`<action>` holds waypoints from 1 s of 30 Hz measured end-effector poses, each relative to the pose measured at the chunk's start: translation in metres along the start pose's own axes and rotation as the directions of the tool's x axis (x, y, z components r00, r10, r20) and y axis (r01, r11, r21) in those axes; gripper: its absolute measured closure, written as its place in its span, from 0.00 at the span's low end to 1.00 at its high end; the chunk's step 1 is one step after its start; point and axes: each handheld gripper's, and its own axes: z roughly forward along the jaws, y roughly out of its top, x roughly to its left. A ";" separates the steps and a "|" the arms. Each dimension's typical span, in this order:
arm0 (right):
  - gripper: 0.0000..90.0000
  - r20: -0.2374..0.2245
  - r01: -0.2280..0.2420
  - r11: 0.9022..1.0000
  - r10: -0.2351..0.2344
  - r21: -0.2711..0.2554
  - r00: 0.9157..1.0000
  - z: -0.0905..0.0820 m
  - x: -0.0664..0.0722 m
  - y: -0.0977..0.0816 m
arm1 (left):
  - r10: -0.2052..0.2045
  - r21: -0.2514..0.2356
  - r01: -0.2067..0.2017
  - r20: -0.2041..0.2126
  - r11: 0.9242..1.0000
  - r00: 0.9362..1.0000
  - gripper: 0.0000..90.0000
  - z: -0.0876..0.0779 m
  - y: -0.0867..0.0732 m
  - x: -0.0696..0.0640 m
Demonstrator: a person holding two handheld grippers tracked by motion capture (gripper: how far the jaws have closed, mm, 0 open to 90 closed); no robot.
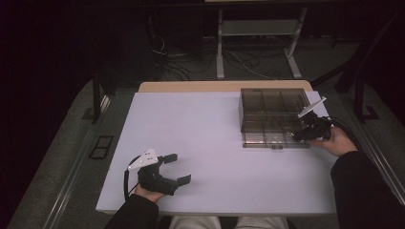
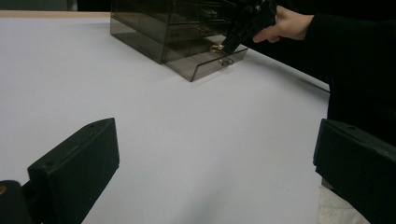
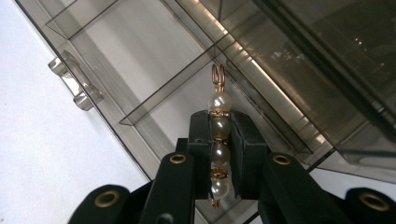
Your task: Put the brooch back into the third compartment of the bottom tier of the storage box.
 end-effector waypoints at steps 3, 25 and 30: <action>0.87 0.000 -0.003 1.000 0.003 0.003 1.000 0.001 -0.001 -0.001 | -0.001 0.000 0.001 -0.001 1.000 1.000 0.00 0.000 0.000 0.000; 0.74 -0.006 -0.034 0.999 0.034 -0.025 0.999 -0.011 0.007 -0.001 | -0.007 -0.001 0.007 0.001 1.000 1.000 0.00 0.000 -0.001 -0.001; 0.67 0.010 -0.052 0.997 0.053 -0.056 0.999 -0.020 0.012 0.001 | -0.006 -0.005 0.006 0.001 1.000 1.000 0.00 -0.001 0.000 -0.001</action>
